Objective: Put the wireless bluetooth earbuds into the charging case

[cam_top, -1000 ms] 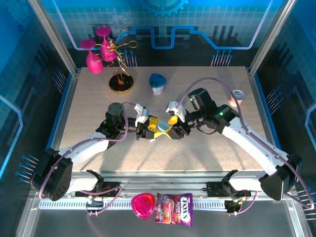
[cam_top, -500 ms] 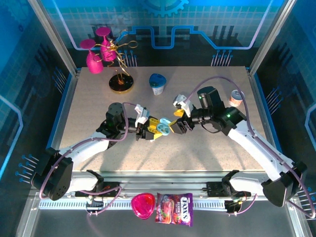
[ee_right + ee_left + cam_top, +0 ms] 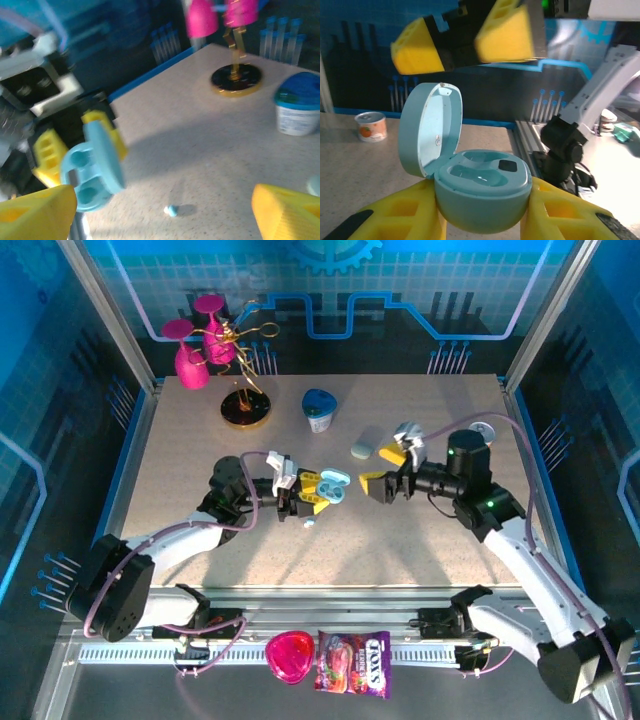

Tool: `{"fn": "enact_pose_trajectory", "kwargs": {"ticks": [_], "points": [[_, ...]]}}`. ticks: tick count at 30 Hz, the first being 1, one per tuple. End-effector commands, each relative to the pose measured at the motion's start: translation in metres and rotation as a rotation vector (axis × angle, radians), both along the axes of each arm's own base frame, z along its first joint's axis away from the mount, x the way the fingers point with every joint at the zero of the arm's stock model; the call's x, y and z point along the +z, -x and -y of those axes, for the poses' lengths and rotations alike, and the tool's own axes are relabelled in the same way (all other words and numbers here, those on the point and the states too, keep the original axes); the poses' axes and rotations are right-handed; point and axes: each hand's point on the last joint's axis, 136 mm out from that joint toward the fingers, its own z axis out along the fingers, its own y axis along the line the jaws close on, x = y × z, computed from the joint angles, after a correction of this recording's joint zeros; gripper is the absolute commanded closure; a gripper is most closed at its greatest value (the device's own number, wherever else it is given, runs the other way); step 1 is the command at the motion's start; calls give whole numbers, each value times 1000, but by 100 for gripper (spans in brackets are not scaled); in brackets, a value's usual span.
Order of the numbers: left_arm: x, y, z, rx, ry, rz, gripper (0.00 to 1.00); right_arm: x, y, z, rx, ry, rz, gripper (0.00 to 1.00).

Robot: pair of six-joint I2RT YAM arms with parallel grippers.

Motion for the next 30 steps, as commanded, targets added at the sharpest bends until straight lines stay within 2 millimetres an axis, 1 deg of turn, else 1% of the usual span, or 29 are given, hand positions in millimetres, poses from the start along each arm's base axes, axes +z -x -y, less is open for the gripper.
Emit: {"fn": "enact_pose_trajectory", "kwargs": {"ticks": [1, 3, 7, 8, 11, 13, 15, 16, 18, 21, 23, 26, 30], "points": [[19, -12, -8, 97, 80, 81, 68, 17, -25, 26, -160, -166, -14, 11], [22, -13, -11, 121, 95, 94, 68, -2, -40, 44, -275, -144, -75, 12], [26, -15, -15, 150, 102, 105, 68, -51, -60, 71, -465, -20, -217, 14], [27, -14, -16, 156, 102, 110, 68, -67, -63, 76, -498, 28, -264, 15], [32, -11, -17, 154, 105, 123, 68, -104, -68, 88, -562, 149, -365, 17], [35, -8, -18, 150, 108, 129, 68, -122, -69, 94, -596, 230, -414, 20], [38, -6, -19, 149, 111, 137, 67, -137, -70, 95, -601, 312, -433, 21], [39, -6, -19, 149, 111, 140, 67, -147, -69, 95, -597, 362, -449, 23], [41, -5, -19, 145, 109, 146, 67, -151, -72, 90, -567, 442, -451, 27], [43, -4, -18, 137, 106, 149, 67, -170, -72, 87, -517, 622, -478, 31], [43, -3, -18, 135, 104, 149, 67, -184, -72, 84, -480, 754, -496, 36], [42, -3, -18, 134, 102, 147, 67, -195, -73, 74, -400, 886, -491, 42], [42, -3, -18, 133, 100, 145, 67, -206, -76, 56, -288, 995, -488, 46]]}}
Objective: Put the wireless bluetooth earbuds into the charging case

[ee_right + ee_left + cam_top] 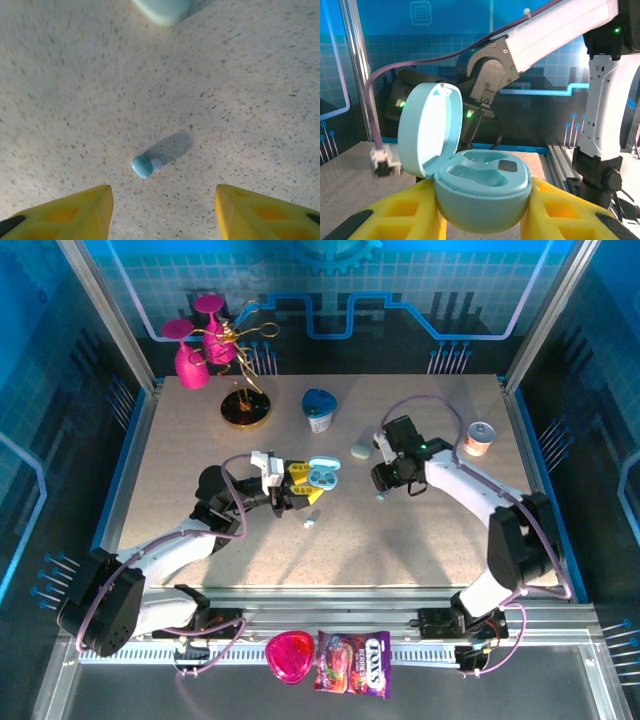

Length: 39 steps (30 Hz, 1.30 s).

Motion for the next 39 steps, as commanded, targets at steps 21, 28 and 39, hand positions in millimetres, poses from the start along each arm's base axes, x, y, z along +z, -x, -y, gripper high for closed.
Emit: {"fn": "enact_pose_trajectory", "kwargs": {"ticks": [21, 28, 39], "points": [[4, 4, -4, 14, -19, 42, 67, -72, 10, -20, 342, 447, -318, 65], [4, 4, -4, 15, -19, 42, 67, -79, 9, -21, 362, 487, -333, 71], [3, 2, -4, 15, -20, 40, 67, -82, 10, -15, 374, 520, -347, 71]]}}
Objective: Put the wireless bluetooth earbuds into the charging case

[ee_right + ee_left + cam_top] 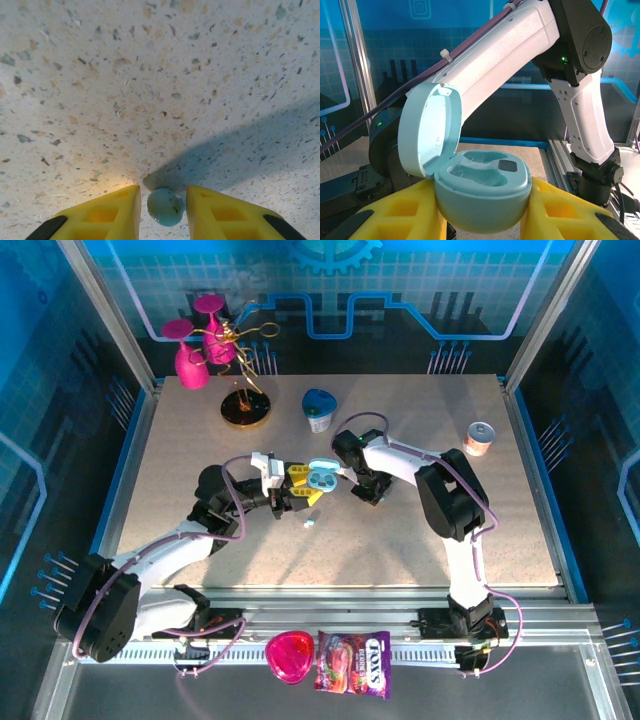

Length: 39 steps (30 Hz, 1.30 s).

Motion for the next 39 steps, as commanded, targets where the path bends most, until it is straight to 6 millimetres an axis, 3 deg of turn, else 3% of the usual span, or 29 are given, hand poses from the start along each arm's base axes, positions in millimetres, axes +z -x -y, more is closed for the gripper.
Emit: {"fn": "enact_pose_trajectory", "kwargs": {"ticks": [1, 13, 19, 29, 39], "points": [[6, 0, -3, 9, 6, 42, 67, -4, 3, 3, 22, 38, -33, 72], [6, 1, -3, 11, 6, 43, 67, -7, 4, 7, 4, 31, -43, 81], [6, 0, -4, 20, 4, 46, 67, 5, 4, 8, -24, -11, -17, 84], [2, -3, -3, 21, 1, 43, 67, 53, 17, -5, -119, -319, 55, 84], [-2, -8, -1, 16, 4, 30, 67, 139, 34, -21, -181, -749, 190, 84]]}}
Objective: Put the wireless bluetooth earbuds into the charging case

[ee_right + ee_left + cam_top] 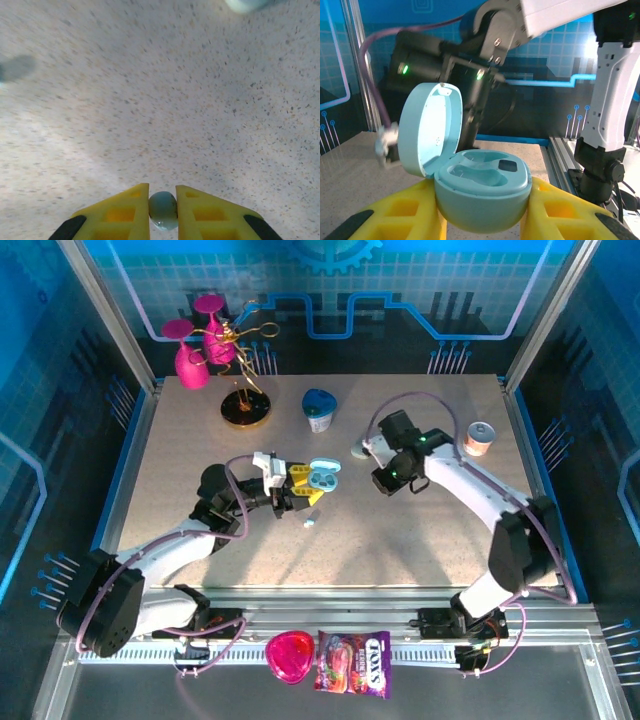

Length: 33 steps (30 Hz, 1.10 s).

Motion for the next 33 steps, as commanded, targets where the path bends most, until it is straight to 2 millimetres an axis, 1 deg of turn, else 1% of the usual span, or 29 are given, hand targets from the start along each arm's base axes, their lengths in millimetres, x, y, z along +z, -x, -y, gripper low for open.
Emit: {"fn": "enact_pose_trajectory", "kwargs": {"ticks": [1, 6, 10, 17, 22, 26, 33], "points": [[6, -3, -2, 12, 13, 48, 67, 34, 9, -19, 2, -214, 30, 84], [3, -6, -1, 16, 3, 48, 67, 76, 24, -29, 33, -379, 80, 84], [0, -8, -1, 20, -8, 42, 67, 107, 40, -40, 80, -501, 103, 84], [-3, -12, 1, 21, -11, 34, 67, 148, 64, -53, 144, -667, 131, 84], [-4, -12, 3, 12, -11, 27, 67, 176, 83, -67, 226, -774, 151, 84], [-2, -11, 4, 2, -3, 30, 67, 186, 93, -82, 283, -815, 153, 84], [2, -9, 5, -12, 11, 36, 68, 192, 96, -114, 355, -852, 146, 84]]}}
